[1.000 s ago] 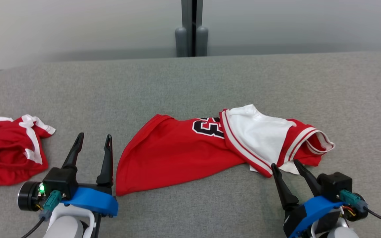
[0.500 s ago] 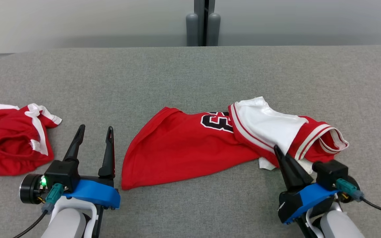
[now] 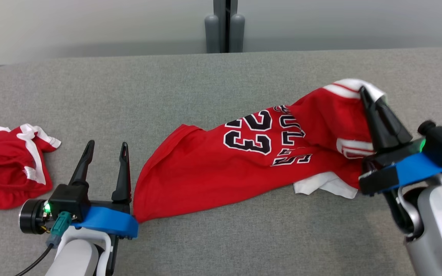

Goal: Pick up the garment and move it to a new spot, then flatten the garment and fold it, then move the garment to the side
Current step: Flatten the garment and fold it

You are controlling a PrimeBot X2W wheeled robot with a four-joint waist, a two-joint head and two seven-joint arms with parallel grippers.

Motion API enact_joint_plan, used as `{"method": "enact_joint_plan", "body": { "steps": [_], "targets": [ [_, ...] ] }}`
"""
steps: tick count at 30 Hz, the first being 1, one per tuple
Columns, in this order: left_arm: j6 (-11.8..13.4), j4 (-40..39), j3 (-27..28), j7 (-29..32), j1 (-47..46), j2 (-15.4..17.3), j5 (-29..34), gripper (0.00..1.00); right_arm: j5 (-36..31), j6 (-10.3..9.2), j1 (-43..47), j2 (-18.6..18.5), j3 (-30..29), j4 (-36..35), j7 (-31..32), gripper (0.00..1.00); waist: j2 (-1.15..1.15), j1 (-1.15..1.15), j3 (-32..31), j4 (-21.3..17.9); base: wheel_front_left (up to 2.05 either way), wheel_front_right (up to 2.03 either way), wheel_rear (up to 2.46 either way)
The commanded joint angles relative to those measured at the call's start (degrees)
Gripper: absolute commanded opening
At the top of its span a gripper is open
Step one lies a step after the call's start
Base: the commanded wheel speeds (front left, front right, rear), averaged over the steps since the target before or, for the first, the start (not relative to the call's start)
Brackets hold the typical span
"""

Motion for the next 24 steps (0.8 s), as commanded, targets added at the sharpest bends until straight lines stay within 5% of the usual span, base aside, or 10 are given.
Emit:
{"method": "enact_joint_plan", "body": {
  "steps": [1,8,16,17,19,20,24],
  "targets": [
    [0.3,-0.3,0.2,-0.3,-1.4,-0.3,0.4,1.0,0.5,0.02,-1.9,-0.7,-0.3,0.7,0.3,0.0,-0.01,0.0,0.8,0.6,0.0,0.0,0.0],
    [-0.5,-1.5,0.2,-0.3,-5.1,-1.5,1.8,1.0,2.2,0.01,-10.4,-3.7,-2.2,7.3,0.7,0.0,-0.01,0.0,6.3,3.8,0.0,0.0,0.0],
    [-1.7,-1.3,0.9,-0.3,-7.9,-3.8,3.5,1.0,3.9,0.01,-20.4,-6.9,0.0,22.7,-1.8,0.0,-0.01,0.0,10.2,5.7,0.0,0.0,0.0],
    [-2.0,-1.2,1.0,-0.3,-8.0,-4.0,3.7,1.0,3.9,0.01,-21.2,-7.1,0.4,25.0,-2.1,0.17,-0.01,0.0,10.3,5.7,0.0,0.0,0.0],
    [-2.2,-0.9,1.3,-0.3,-8.1,-4.5,4.1,1.0,3.7,0.01,-22.5,-7.2,0.9,28.9,-3.2,0.84,-0.01,0.0,10.2,5.7,0.0,0.0,0.0],
    [-2.4,-0.7,1.5,-0.3,-8.0,-4.6,4.2,1.0,3.5,0.01,-22.8,-7.3,0.9,30.8,-3.8,1.0,-0.01,0.0,9.9,5.6,0.0,0.0,0.0],
    [-3.0,0.4,2.2,-0.3,-6.7,-5.0,4.7,1.0,2.8,0.01,-20.6,-6.4,0.4,35.3,-6.4,1.0,-0.01,0.0,7.9,5.0,0.0,0.0,0.0]
  ]
}}
